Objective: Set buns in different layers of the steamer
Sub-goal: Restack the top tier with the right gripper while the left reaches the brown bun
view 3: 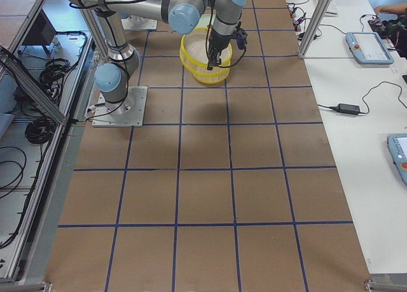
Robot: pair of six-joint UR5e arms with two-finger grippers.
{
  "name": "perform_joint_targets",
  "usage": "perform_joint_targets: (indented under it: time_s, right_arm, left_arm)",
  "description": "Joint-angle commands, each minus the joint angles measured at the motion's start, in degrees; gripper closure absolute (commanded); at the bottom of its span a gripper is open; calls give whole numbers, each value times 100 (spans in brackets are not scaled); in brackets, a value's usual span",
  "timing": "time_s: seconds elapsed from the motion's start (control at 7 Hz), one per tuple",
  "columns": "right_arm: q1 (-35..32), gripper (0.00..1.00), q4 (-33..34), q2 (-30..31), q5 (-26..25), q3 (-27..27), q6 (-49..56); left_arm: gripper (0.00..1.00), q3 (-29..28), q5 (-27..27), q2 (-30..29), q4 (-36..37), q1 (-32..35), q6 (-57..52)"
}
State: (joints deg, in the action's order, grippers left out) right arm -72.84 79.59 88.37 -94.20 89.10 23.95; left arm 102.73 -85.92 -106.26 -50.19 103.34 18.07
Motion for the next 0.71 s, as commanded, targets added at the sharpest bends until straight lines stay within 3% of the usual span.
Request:
perform_joint_targets:
  time_s: [0.0, 0.29, 0.57]
  right_arm:
    - [-867, 96, 929, -293, 199, 308, -1061]
    - [-1616, 96, 2160, -531, 227, 1122, -1917]
    - [-2058, 96, 2894, -601, 148, 1653, -2034]
  left_arm:
    - [0, 735, -47, 341, -132, -1048, -1530]
    - [0, 1430, -38, 351, -123, -1534, -1860]
    - [0, 1574, -21, 247, -114, -1536, -1824]
